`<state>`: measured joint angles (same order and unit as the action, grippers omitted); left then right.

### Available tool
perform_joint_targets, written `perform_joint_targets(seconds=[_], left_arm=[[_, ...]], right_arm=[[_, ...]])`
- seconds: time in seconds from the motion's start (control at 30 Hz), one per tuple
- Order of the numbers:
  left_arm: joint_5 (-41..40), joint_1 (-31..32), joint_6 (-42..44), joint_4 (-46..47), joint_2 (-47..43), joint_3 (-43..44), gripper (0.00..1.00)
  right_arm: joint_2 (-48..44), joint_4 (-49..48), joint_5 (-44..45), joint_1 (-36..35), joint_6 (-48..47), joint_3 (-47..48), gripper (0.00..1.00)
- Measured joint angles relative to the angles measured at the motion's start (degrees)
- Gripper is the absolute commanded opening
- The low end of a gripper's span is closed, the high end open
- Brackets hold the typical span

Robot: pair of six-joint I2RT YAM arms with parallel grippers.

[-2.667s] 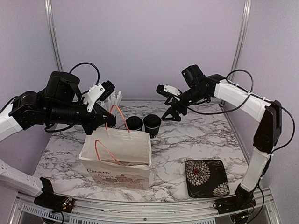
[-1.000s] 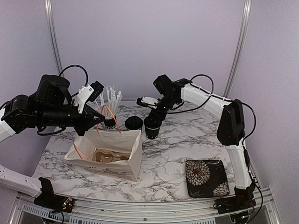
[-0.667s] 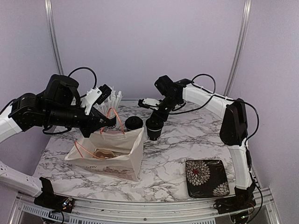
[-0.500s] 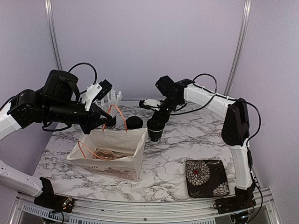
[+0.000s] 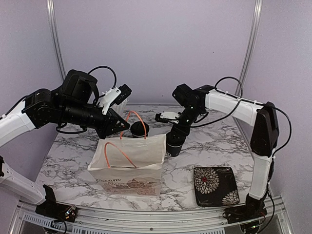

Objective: Pack the takeout coffee

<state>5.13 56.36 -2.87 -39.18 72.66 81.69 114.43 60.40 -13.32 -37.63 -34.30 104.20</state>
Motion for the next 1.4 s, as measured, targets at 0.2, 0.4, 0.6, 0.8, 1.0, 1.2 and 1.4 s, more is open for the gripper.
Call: perform_joint_targets(seconds=[0.2,0.4,0.6,0.8,1.0,1.2,1.4], left_arm=[[1.97,-0.02,-0.37,1.29,0.5,0.0,0.0],[2.19,-0.02,-0.37,1.7,0.5,0.0,0.0],[2.14,-0.02,-0.37,1.73,0.42,0.0,0.0],[1.92,-0.02,-0.48,1.68,-0.68,0.0,0.0],[1.92,-0.02,-0.66,1.7,-1.31,-0.04,0.0],[2.16,-0.02,-0.85,2.05,-1.46,-0.94,0.0],[2.16,-0.02,-0.9,2.29,-2.54,-2.4,0.0]], right_arm=[[-6.4,-0.42,-0.24,0.0,0.04,-8.46,0.69],[-8.92,0.66,-1.57,0.42,0.35,-10.67,0.75],[-9.4,2.14,-4.09,2.49,-1.97,-7.19,0.85],[-11.3,5.62,-3.87,3.54,-13.05,-4.55,0.99],[-7.87,12.02,-3.48,3.58,-21.53,2.25,0.99],[-1.88,15.26,-2.43,3.45,-24.92,5.7,0.99],[0.35,16.68,-1.18,3.13,-25.7,5.7,0.97]])
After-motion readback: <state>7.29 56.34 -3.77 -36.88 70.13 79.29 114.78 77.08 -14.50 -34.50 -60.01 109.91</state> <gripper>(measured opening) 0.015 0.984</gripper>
